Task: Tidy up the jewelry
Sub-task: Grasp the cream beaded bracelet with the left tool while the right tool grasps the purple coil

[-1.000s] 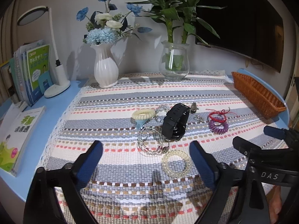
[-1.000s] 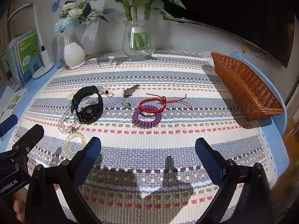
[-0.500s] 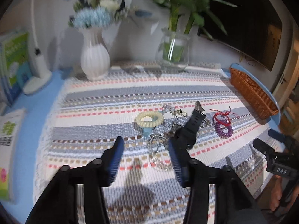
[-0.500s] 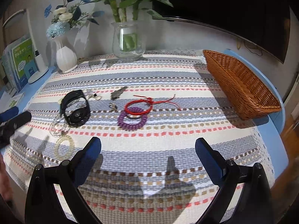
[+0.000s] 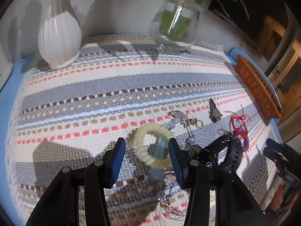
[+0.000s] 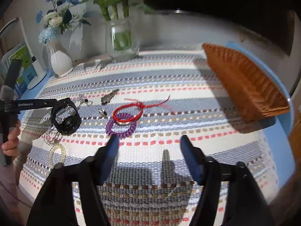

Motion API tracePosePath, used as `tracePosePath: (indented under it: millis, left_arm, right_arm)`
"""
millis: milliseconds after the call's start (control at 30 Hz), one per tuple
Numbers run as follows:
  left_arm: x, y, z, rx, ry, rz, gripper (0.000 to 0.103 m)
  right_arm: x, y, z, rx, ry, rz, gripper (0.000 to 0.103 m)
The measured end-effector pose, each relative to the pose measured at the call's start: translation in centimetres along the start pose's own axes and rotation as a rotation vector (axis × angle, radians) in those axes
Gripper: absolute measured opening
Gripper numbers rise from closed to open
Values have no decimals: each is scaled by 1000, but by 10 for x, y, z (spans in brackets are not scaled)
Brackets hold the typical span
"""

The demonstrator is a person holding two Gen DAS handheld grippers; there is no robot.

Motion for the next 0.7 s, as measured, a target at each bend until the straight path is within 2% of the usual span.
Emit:
tracePosePath:
  millis: [100,267,433,533,567,600,700]
  left_arm:
    - [-6,-3,-4,10,-14,14,48]
    - [-13,-6,-3,36,-49,35,48]
    - [-12,-8,-2,50,-25,21,41]
    - [-9,-8,-4,60,16,10,29]
    - [-9,-7,-5,60,29,10,19]
    - [-10,-7,-6,61,45,11,13]
    - [-15,-8,-5,69,40,33,11]
  right_arm:
    - [3,2,-19,-64,37,-33,48]
    - [0,10,-37,-97,72,-73,47]
    - [-9,19,-54,-104,65,-73,45]
    - [-20,21,-62,-98,34,-45,40]
    - [-24,21,-64,-89,7,-22,40]
    - [-28,21,-65,-84,-16,-1,38]
    - [-37,20,-67,-82,-65,47,34]
Point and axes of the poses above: each gripper's, at about its wrist camera, not at the fingertips, and z roughly against the way its jaws point, x to its right, y to its top, the point moved 1 cm from there along -z, roughly the way its jaws point, and after that the axes turned 3 degrees about -z, right-handed, at the moved point
